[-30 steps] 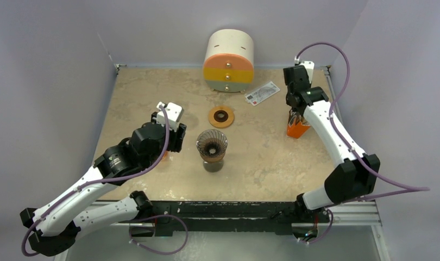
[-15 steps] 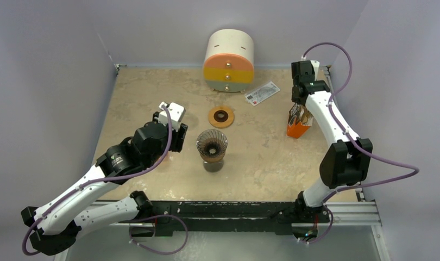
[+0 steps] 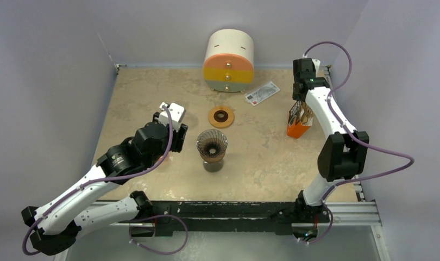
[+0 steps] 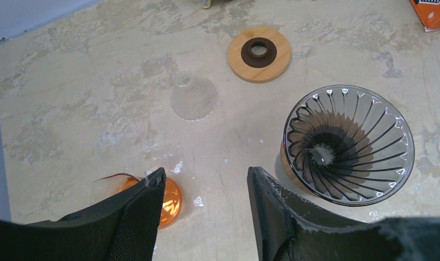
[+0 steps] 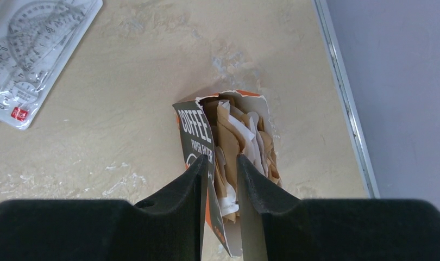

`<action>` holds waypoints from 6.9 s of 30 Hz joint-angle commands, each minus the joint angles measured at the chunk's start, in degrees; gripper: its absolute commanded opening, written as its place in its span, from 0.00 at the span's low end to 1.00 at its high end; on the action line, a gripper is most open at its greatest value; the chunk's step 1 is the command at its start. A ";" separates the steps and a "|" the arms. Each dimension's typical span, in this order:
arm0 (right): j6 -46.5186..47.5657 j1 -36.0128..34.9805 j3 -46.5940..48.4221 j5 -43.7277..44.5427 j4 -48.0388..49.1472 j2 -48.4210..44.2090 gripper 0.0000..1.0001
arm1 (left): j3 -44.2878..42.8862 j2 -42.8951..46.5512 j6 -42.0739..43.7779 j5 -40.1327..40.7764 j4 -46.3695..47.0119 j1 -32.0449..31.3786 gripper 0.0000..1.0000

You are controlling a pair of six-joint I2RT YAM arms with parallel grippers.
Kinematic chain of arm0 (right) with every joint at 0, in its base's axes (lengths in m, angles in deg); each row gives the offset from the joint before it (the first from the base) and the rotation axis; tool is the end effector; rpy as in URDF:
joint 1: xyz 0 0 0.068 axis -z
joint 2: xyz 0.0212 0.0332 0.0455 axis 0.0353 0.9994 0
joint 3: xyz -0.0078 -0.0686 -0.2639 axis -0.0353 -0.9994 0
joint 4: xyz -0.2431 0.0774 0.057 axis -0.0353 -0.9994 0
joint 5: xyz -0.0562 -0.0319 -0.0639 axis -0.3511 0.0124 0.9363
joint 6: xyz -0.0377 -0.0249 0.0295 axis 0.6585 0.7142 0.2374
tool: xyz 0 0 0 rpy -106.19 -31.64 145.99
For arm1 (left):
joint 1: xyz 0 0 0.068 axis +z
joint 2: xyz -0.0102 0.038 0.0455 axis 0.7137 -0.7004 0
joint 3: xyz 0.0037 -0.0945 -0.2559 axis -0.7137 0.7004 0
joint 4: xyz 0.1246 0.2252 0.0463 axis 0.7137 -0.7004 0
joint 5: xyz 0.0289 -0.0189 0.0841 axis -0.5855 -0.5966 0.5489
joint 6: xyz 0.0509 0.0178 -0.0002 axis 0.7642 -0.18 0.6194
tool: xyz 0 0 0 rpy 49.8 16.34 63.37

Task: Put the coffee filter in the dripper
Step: Move the coffee server to the center of the board, then pick up the coffee filter from the coffee filter holder, then place the coffee filter in the coffee dripper.

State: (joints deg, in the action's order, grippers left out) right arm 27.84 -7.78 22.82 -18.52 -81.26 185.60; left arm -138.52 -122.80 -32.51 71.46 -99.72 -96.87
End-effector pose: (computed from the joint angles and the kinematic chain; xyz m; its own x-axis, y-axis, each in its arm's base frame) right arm 0.3787 0.0209 0.3215 -0.6007 0.1524 -0.7848 0.4198 0.8955 -0.1474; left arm 0.1133 -0.1137 0.3702 -0.3480 0.2128 -0.9130 0.3587 0.9300 0.0801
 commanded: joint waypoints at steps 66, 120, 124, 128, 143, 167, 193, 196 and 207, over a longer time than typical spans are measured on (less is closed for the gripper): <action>-0.61 1.72 -0.56 -1.25 1.33 0.00 0.29 | 0.31 -0.42 1.24 1.17 2.46 0.35 0.56; 0.86 1.72 3.72 -0.42 -0.33 -5.74 0.00 | 0.11 0.03 1.24 0.61 2.47 0.33 0.56; 1.18 1.72 4.33 -1.00 -0.32 -6.94 0.00 | 0.13 0.20 1.16 0.47 2.46 0.34 0.56; 0.70 1.72 4.98 -2.55 -0.97 -8.27 0.00 | 0.09 0.27 1.08 0.43 2.37 0.34 0.56; -1.56 1.37 6.71 -16.33 -2.39 -18.21 0.00 | -0.17 0.18 0.80 -0.56 2.28 0.33 0.56; -27.27 0.95 -19.46 -76.11 41.93 -43.82 0.00 | -2.62 4.15 -19.75 -29.59 14.82 0.31 0.77; -57.23 -18.04 -24.05 -73.18 86.39 -43.15 0.00 | 8.89 -1.37 -40.57 -54.32 67.48 0.30 0.86; -58.55 -19.89 -24.05 -72.55 88.99 -41.85 0.00 | 9.93 -2.83 -42.46 -54.83 72.19 0.34 0.86; -56.21 -24.04 -26.27 -68.95 89.82 -42.28 0.00 | 10.34 -6.70 -44.72 -55.77 84.32 0.31 0.81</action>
State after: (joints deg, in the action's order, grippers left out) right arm -29.12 -31.28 -3.13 -89.99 4.57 144.90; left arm -127.96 -129.11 -75.83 16.88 -23.65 -96.78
